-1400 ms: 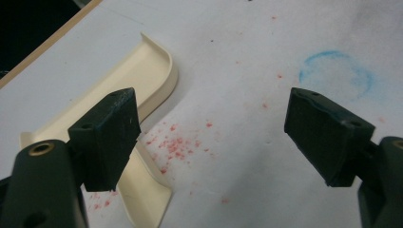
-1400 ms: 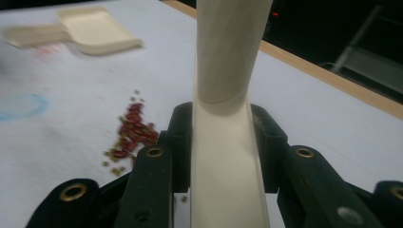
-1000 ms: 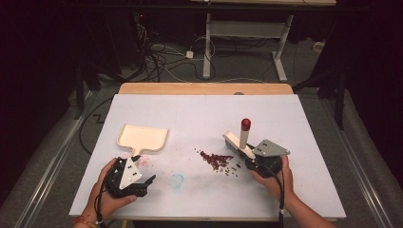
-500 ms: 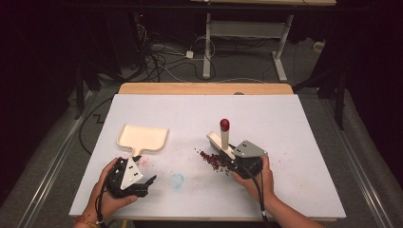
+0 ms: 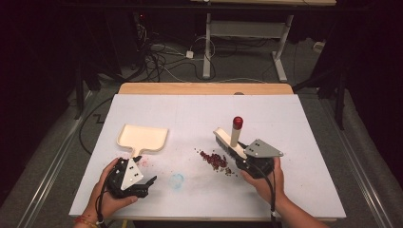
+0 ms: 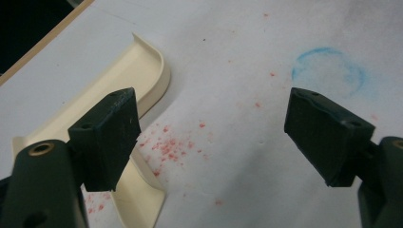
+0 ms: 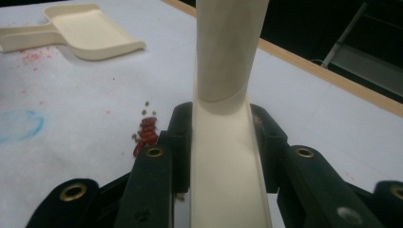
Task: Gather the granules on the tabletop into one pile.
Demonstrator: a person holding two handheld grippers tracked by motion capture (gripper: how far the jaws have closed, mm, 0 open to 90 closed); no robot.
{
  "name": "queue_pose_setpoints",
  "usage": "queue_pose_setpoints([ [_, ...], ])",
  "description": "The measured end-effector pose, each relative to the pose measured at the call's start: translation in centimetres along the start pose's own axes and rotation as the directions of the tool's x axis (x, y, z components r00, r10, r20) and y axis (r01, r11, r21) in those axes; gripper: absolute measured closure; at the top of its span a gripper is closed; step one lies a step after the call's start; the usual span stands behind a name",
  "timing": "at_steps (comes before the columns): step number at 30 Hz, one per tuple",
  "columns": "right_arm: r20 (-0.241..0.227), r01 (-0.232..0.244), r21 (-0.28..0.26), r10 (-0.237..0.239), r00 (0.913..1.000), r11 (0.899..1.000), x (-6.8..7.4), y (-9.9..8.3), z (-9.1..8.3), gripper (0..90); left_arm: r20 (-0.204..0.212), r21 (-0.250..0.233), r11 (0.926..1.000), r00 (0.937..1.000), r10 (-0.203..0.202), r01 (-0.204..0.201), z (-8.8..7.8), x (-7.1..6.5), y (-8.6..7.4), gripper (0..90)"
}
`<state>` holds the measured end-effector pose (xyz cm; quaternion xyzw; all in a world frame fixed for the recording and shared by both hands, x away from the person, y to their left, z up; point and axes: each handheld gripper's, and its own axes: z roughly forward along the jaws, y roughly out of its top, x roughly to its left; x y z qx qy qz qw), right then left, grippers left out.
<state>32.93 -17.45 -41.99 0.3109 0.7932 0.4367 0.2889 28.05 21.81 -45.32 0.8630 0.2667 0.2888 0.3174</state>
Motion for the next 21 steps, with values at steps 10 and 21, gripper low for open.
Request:
queue_pose_setpoints([
  [10,-0.088,-0.001,0.050,0.005,0.9961,0.999,-2.4,-2.5,-5.2,67.3,0.006,0.006,1.0000,1.0000,0.002,-0.002,0.1,0.0,0.0,18.5],
  [21,-0.217,0.047,0.113,-0.021,0.9759,0.993,-1.4,-5.1,-8.8,67.4,0.011,0.020,0.9997,0.9999,0.009,-0.009,0.4,-0.3,0.3,18.7],
])
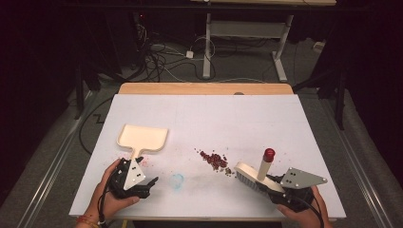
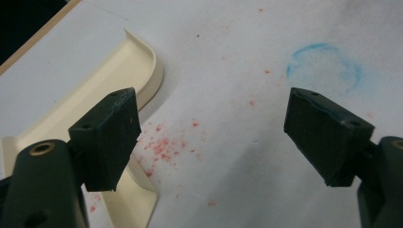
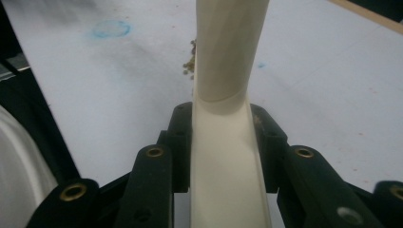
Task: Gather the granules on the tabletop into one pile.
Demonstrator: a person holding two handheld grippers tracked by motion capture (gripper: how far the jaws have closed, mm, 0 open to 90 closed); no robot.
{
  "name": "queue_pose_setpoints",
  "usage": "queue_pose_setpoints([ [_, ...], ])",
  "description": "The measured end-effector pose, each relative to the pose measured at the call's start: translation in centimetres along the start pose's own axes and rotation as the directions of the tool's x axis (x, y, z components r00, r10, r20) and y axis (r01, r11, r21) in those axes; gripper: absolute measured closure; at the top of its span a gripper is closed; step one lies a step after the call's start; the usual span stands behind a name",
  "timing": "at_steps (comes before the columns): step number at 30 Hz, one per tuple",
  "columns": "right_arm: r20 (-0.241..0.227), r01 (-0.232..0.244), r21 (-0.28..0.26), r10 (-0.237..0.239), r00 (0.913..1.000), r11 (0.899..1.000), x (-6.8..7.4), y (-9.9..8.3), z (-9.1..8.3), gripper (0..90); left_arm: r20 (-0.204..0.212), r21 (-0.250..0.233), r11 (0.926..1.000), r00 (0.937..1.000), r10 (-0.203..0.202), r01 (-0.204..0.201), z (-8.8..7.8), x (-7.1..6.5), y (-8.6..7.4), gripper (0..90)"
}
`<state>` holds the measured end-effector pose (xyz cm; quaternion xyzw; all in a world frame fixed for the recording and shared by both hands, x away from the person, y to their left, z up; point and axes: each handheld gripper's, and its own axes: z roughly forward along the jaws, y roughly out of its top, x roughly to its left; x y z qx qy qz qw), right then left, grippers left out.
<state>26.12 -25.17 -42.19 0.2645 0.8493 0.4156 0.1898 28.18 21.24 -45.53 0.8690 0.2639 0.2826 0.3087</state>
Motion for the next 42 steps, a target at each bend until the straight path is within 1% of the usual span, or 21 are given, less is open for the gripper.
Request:
queue_pose_setpoints([
  [1,-0.012,0.002,0.000,-0.002,0.9999,1.000,0.1,0.0,0.1,67.4,0.001,0.001,1.0000,1.0000,0.002,-0.002,0.0,0.0,0.0,18.7],
  [2,-0.014,-0.003,0.001,0.003,0.9999,1.000,0.2,0.1,0.2,67.4,0.002,0.001,1.0000,1.0000,0.003,-0.003,0.0,0.0,0.1,18.7],
  [6,-0.018,0.008,-0.005,-0.008,0.9998,1.000,0.2,0.5,1.0,67.4,0.005,0.001,1.0000,1.0000,0.005,-0.005,0.1,-0.1,0.1,18.7],
  [8,-0.009,0.000,-0.011,0.000,1.0000,1.000,0.0,1.1,1.8,67.4,0.007,0.002,1.0000,1.0000,0.006,-0.006,0.2,-0.1,0.1,18.7],
  [12,0.011,0.006,-0.026,-0.006,0.9999,1.000,-0.2,2.0,2.5,67.4,0.007,0.000,1.0000,0.9999,0.007,-0.007,0.1,0.0,0.0,18.7],
  [14,0.002,0.004,-0.037,-0.004,1.0000,0.999,-0.3,2.2,2.3,67.4,0.008,-0.001,1.0000,1.0000,0.005,-0.005,0.1,0.1,0.0,18.7],
  [16,0.004,0.004,-0.053,-0.004,1.0000,0.999,-0.4,2.2,1.9,67.3,0.007,0.000,1.0000,1.0000,0.004,-0.004,0.0,0.1,-0.1,18.7],
  [19,-0.022,0.001,-0.078,-0.003,0.9997,0.997,-0.8,1.8,1.1,67.3,0.005,-0.005,1.0000,1.0000,0.001,-0.001,0.0,0.2,-0.2,18.7],
  [20,-0.035,0.003,-0.095,-0.006,0.9994,0.995,-1.0,1.5,0.8,67.3,0.005,-0.006,1.0000,1.0000,0.002,-0.002,-0.1,0.2,-0.2,18.7],
  [22,-0.078,-0.004,-0.117,-0.005,0.9969,0.993,-1.1,0.9,0.1,67.3,0.004,-0.010,1.0000,1.0000,0.000,0.000,-0.2,0.1,-0.1,18.8],
  [24,-0.147,-0.001,-0.154,-0.022,0.9889,0.988,-0.9,0.1,-0.4,67.3,0.005,-0.009,1.0000,1.0000,-0.003,0.003,-0.1,0.1,-0.1,18.8],
  [26,-0.204,0.017,-0.169,-0.052,0.9775,0.985,-0.7,-0.1,-0.3,67.3,0.005,-0.005,1.0000,1.0000,0.000,0.000,0.0,0.1,0.0,18.8],
  [29,-0.263,0.051,-0.175,-0.096,0.9601,0.983,-0.5,0.2,0.9,67.3,0.003,-0.008,1.0000,1.0000,0.003,-0.003,0.0,0.2,0.2,18.7],
  [32,-0.318,0.071,-0.164,-0.121,0.9406,0.984,-0.7,0.5,2.6,67.3,0.005,-0.014,0.9999,1.0000,0.000,0.000,0.0,0.2,0.3,18.8],
  [34,-0.337,0.095,-0.154,-0.143,0.9308,0.983,-1.0,0.7,3.9,67.3,0.010,-0.014,0.9999,0.9999,-0.002,0.002,0.2,0.3,0.3,18.7],
  [35,-0.334,0.120,-0.158,-0.168,0.9274,0.980,-1.1,0.9,4.4,67.3,0.013,-0.013,0.9999,0.9999,-0.001,0.001,0.2,0.3,0.3,18.8],
  [36,-0.327,0.138,-0.170,-0.188,0.9261,0.976,-1.4,1.1,4.9,67.3,0.013,-0.011,0.9999,0.9999,0.000,0.000,0.3,0.3,0.3,18.7],
  [37,-0.326,0.156,-0.183,-0.210,0.9216,0.971,-1.8,1.4,5.4,67.2,0.016,-0.011,0.9999,0.9999,-0.001,0.001,0.3,0.3,0.3,18.8],
  [38,-0.334,0.155,-0.188,-0.212,0.9183,0.970,-2.2,1.7,6.0,67.2,0.018,-0.012,0.9999,0.9998,-0.003,0.003,0.3,0.4,0.3,18.8],
  [40,-0.338,0.161,-0.196,-0.221,0.9149,0.967,-2.9,2.2,7.2,67.1,0.019,-0.015,0.9999,0.9998,-0.004,0.004,0.3,0.3,0.3,18.8],
  [42,-0.357,0.155,-0.200,-0.219,0.9080,0.968,-3.7,2.9,8.4,67.0,0.020,-0.017,0.9998,0.9998,-0.005,0.005,0.3,0.3,0.4,18.8],
])
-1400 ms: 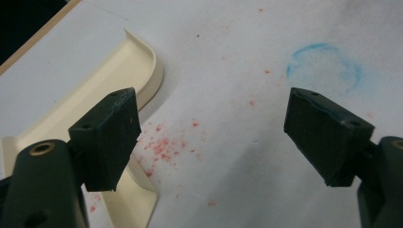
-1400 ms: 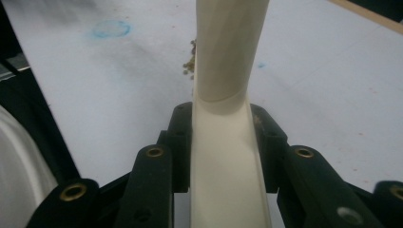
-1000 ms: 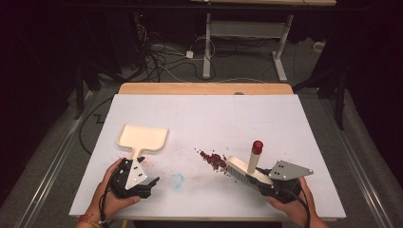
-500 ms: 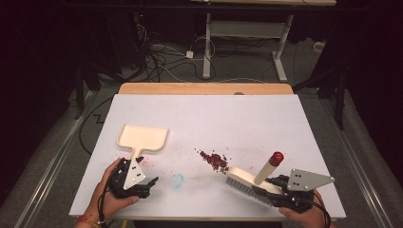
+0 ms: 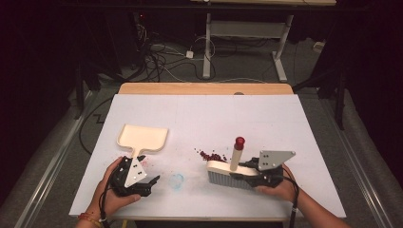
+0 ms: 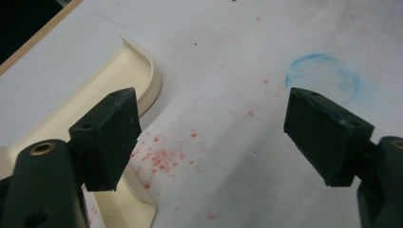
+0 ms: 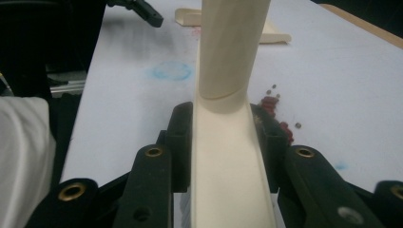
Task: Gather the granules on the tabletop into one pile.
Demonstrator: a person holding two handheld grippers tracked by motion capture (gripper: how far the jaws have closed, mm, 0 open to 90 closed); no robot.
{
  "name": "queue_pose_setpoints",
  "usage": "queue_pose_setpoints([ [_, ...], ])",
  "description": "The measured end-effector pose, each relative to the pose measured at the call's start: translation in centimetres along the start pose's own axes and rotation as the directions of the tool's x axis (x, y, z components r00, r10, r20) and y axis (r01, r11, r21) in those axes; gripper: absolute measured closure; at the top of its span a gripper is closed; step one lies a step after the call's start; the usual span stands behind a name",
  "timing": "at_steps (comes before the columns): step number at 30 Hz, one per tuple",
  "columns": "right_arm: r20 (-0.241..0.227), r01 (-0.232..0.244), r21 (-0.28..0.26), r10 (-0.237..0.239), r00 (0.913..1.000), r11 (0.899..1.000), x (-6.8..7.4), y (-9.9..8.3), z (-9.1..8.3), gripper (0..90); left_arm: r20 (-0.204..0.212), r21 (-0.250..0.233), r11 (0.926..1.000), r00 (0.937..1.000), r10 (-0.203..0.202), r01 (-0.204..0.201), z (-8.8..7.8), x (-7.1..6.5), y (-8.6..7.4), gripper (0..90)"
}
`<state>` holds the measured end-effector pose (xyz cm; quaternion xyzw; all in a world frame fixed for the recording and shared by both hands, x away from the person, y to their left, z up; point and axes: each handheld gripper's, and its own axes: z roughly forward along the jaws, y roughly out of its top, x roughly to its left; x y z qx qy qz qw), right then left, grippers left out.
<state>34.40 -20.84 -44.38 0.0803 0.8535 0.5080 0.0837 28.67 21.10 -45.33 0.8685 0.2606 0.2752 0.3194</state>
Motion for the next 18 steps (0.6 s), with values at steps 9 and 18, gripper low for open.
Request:
queue_pose_setpoints([
  [9,-0.055,-0.020,-0.017,0.019,0.9983,1.000,-2.6,1.1,2.8,66.8,0.023,-0.007,0.9998,0.9996,-0.018,0.018,-0.1,0.0,-0.1,18.8],
  [18,0.028,-0.081,-0.054,0.083,0.9962,0.995,-2.1,2.1,3.0,67.2,0.016,-0.024,0.9993,0.9995,-0.028,0.028,-0.4,0.0,-0.1,18.8],
])
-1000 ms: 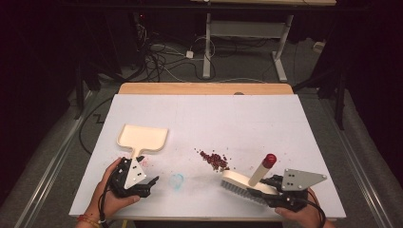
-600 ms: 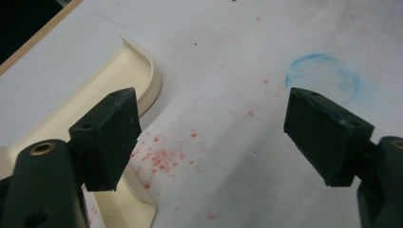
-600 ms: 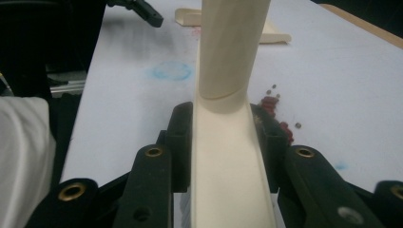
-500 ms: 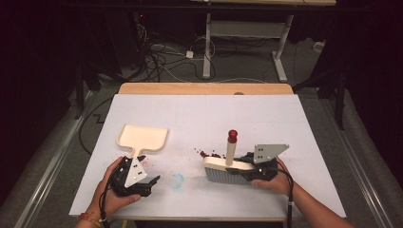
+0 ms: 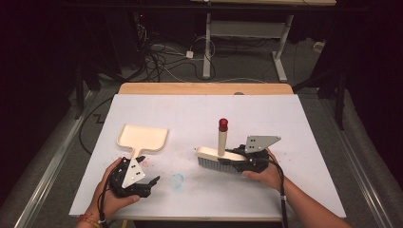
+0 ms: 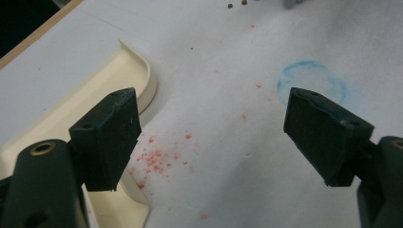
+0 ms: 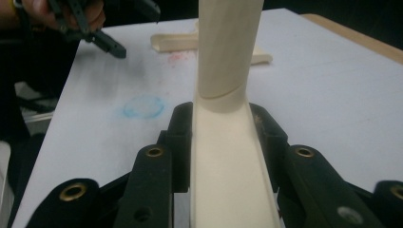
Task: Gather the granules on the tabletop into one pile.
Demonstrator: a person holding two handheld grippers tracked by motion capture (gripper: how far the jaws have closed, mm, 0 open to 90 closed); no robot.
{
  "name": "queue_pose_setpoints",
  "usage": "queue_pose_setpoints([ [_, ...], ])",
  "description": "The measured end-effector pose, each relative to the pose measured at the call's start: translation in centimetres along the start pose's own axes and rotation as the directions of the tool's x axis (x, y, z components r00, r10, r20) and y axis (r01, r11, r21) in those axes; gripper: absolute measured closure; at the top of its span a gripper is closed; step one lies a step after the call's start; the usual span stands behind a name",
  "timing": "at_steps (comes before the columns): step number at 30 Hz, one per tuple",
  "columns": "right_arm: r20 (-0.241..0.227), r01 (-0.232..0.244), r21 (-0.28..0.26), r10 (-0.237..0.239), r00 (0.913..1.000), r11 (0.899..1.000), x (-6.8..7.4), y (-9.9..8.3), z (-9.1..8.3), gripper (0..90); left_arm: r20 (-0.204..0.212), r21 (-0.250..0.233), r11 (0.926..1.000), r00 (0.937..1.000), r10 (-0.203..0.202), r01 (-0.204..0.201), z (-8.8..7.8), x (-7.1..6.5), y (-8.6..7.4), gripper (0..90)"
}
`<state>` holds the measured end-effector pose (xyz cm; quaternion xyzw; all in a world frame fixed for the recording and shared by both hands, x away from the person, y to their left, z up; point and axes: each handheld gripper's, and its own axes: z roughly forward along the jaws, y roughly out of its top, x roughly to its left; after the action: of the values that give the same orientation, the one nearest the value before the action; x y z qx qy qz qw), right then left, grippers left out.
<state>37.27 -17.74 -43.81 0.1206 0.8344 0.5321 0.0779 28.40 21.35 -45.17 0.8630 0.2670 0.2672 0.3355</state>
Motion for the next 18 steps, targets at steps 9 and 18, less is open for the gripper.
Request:
queue_pose_setpoints([
  [9,0.223,-0.125,-0.085,0.142,0.9645,0.988,4.4,2.3,5.4,67.2,0.000,0.006,1.0000,1.0000,0.003,-0.003,0.1,0.1,0.0,18.9],
  [18,0.500,-0.180,-0.132,0.222,0.8373,0.975,6.0,2.1,10.0,67.2,0.006,0.001,1.0000,1.0000,-0.005,0.005,0.0,0.1,-0.3,19.2],
])
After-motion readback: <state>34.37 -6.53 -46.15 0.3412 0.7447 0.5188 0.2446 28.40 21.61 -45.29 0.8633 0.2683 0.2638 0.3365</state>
